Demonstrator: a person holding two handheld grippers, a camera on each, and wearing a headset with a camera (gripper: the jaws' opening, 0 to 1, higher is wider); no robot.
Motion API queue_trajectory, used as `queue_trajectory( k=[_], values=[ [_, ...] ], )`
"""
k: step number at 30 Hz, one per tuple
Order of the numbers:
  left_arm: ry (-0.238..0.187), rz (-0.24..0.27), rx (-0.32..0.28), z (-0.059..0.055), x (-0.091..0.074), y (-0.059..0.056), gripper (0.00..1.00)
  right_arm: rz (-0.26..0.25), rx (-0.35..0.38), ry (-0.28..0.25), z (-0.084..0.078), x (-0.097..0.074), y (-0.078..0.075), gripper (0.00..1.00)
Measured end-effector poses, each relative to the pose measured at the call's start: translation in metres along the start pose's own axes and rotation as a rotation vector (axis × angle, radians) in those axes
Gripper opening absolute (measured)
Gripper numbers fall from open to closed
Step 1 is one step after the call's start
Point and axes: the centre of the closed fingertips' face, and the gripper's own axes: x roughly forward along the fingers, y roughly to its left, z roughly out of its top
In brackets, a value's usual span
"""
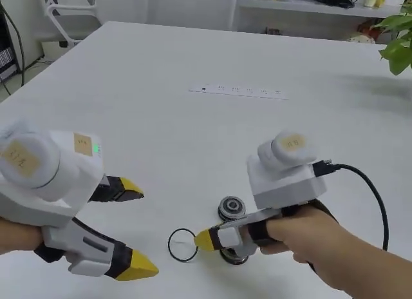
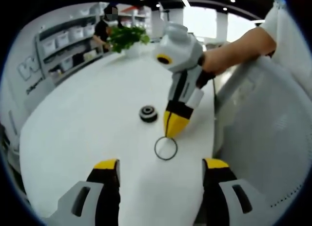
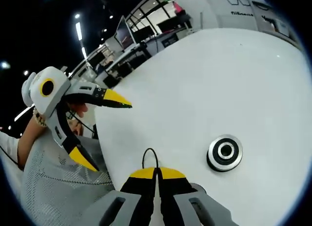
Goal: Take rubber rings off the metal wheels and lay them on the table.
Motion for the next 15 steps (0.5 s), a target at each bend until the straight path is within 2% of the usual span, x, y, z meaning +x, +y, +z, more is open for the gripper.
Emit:
queue_trajectory(
  k=[5, 15],
  values=[
    [0.000, -0.003, -0.004, -0.0002, 0.0002, -0.0005, 0.69, -0.009, -0.022, -0.005, 0.0012, -0.0009, -0.0023, 0.00],
    [-0.002, -0.004, -0.003, 0.0003, -0.0002, -0.0008, 0.69, -0.035, -0.073, -0.017, 0.0060, -0.0081, -0.0053, 0.07]
  ],
)
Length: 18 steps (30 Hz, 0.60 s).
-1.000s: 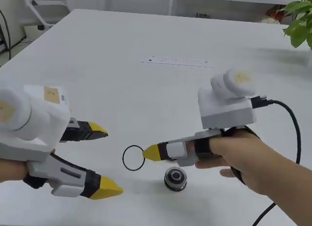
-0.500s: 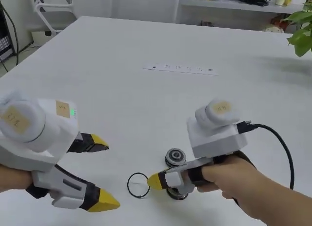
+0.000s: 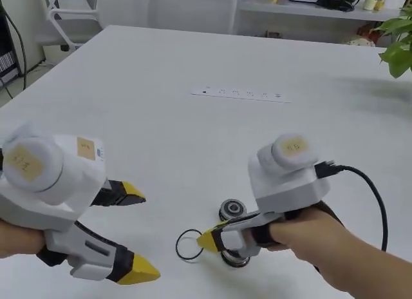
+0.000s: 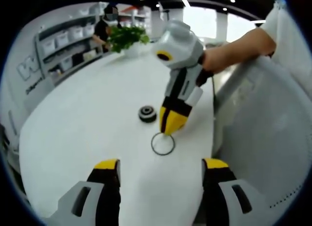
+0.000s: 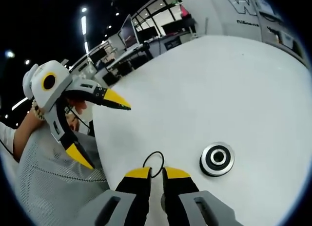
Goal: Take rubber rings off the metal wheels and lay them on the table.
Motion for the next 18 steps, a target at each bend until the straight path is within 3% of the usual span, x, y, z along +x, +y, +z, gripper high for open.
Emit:
queue_trajectory(
  k=[8, 18],
  values=[
    [-0.019, 0.000, 0.002, 0.005, -0.001, -0.001, 0.68, 0.001, -0.034, -0.040, 0.011, -0.014, 0.003, 0.10],
    [-0.154, -0.005, 0.019, 0.042, -0.003, -0.007, 0.67, -0.022, -0.093, -0.116, 0.032, -0.041, 0.002, 0.14]
  ],
)
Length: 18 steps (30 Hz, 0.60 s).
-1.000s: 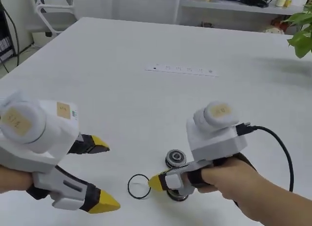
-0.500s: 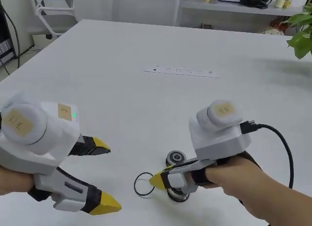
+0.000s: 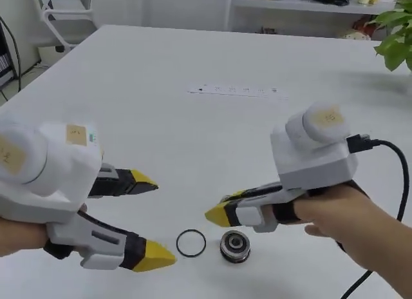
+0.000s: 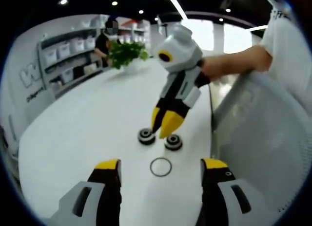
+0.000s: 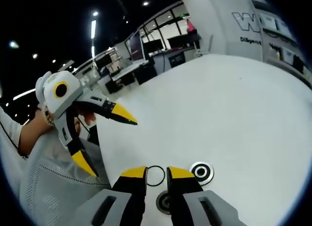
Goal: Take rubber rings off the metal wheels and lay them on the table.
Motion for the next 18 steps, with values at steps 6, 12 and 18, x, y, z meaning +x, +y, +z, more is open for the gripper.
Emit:
queue_trajectory(
  k=[6, 12, 18],
  values=[
    [-0.076, -0.010, 0.046, 0.038, 0.005, -0.005, 0.66, -0.002, -0.027, -0.043, 0.012, -0.012, -0.001, 0.15],
    [-0.118, -0.047, 0.108, 0.066, 0.014, -0.013, 0.65, 0.000, -0.021, -0.124, 0.023, -0.035, -0.005, 0.16],
    [-0.122, -0.073, 0.143, 0.074, 0.028, -0.017, 0.64, -0.019, 0.024, -0.156, 0.004, -0.051, -0.017, 0.17]
  ],
)
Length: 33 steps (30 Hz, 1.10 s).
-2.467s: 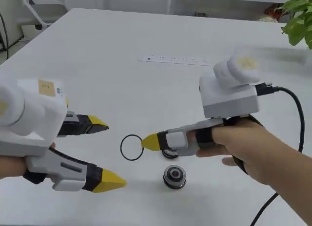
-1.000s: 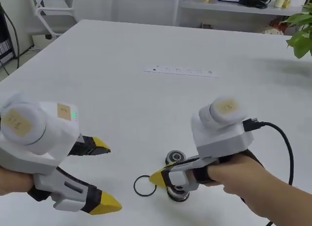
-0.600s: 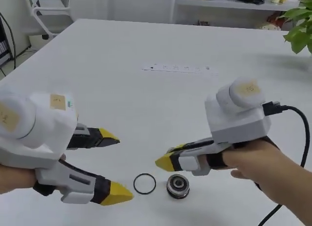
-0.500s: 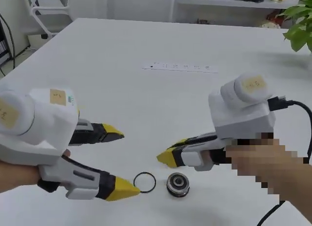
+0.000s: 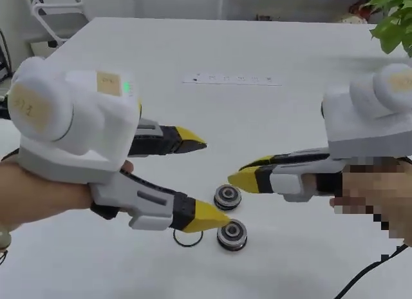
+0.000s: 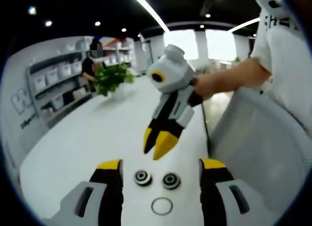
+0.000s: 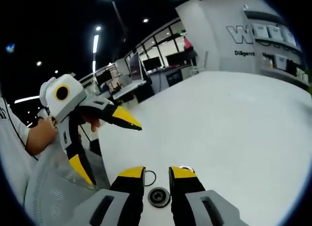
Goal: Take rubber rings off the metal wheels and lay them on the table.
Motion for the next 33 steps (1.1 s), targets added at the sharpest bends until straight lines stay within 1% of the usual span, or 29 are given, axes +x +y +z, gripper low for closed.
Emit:
queue_trajectory(
  k=[1, 2, 4, 5, 9, 13, 14, 17, 18, 19, 20, 22, 24, 27, 29, 30, 31, 33],
  values=[
    [-0.001, -0.006, 0.004, 0.000, 0.003, -0.001, 0.63, -0.003, 0.007, 0.001, -0.002, 0.000, -0.001, 0.18],
    [0.000, -0.008, 0.008, 0.000, 0.005, -0.001, 0.63, -0.010, 0.021, 0.002, -0.009, -0.001, -0.004, 0.17],
    [0.014, -0.016, 0.021, -0.004, 0.011, -0.002, 0.61, -0.015, 0.053, 0.012, -0.020, -0.002, -0.006, 0.18],
    [0.021, -0.019, 0.027, -0.007, 0.014, -0.002, 0.60, -0.016, 0.057, 0.015, -0.024, -0.002, -0.006, 0.18],
    [0.022, -0.021, 0.037, -0.014, 0.022, 0.000, 0.56, -0.010, 0.054, 0.048, -0.041, 0.002, -0.007, 0.18],
    [0.032, -0.005, 0.018, -0.027, 0.029, 0.003, 0.52, -0.006, 0.044, 0.080, -0.056, 0.007, -0.008, 0.19],
    [0.035, -0.004, 0.016, -0.029, 0.030, 0.003, 0.50, -0.003, 0.041, 0.085, -0.058, 0.008, -0.007, 0.19],
    [0.050, 0.019, -0.011, -0.043, 0.035, 0.004, 0.47, 0.010, 0.036, 0.096, -0.065, 0.010, -0.008, 0.20],
    [0.059, 0.017, -0.024, -0.046, 0.036, 0.004, 0.46, 0.013, 0.034, 0.100, -0.067, 0.011, -0.008, 0.20],
    [0.077, 0.008, -0.034, -0.050, 0.038, 0.002, 0.45, 0.018, 0.029, 0.109, -0.070, 0.013, -0.007, 0.21],
    [0.075, 0.004, -0.031, -0.050, 0.040, 0.002, 0.44, 0.019, 0.027, 0.118, -0.072, 0.014, -0.007, 0.21],
    [0.067, 0.005, -0.049, -0.052, 0.043, 0.001, 0.40, 0.020, 0.012, 0.128, -0.076, 0.016, -0.007, 0.22],
    [0.076, -0.001, -0.063, -0.055, 0.047, -0.001, 0.35, 0.017, -0.004, 0.145, -0.080, 0.016, -0.008, 0.24],
    [0.086, -0.021, -0.066, -0.060, 0.052, -0.008, 0.34, 0.013, -0.012, 0.148, -0.082, 0.017, -0.009, 0.26],
    [0.109, -0.033, -0.079, -0.067, 0.057, -0.013, 0.33, 0.015, -0.012, 0.144, -0.083, 0.019, -0.010, 0.26],
    [0.128, -0.043, -0.066, -0.071, 0.059, -0.017, 0.32, 0.020, -0.013, 0.143, -0.084, 0.020, -0.009, 0.28],
    [0.138, -0.051, -0.052, -0.073, 0.060, -0.019, 0.31, 0.021, -0.018, 0.143, -0.085, 0.021, -0.008, 0.29],
    [0.145, -0.054, -0.052, -0.076, 0.062, -0.022, 0.31, 0.015, -0.046, 0.141, -0.086, 0.024, -0.008, 0.32]
  ],
)
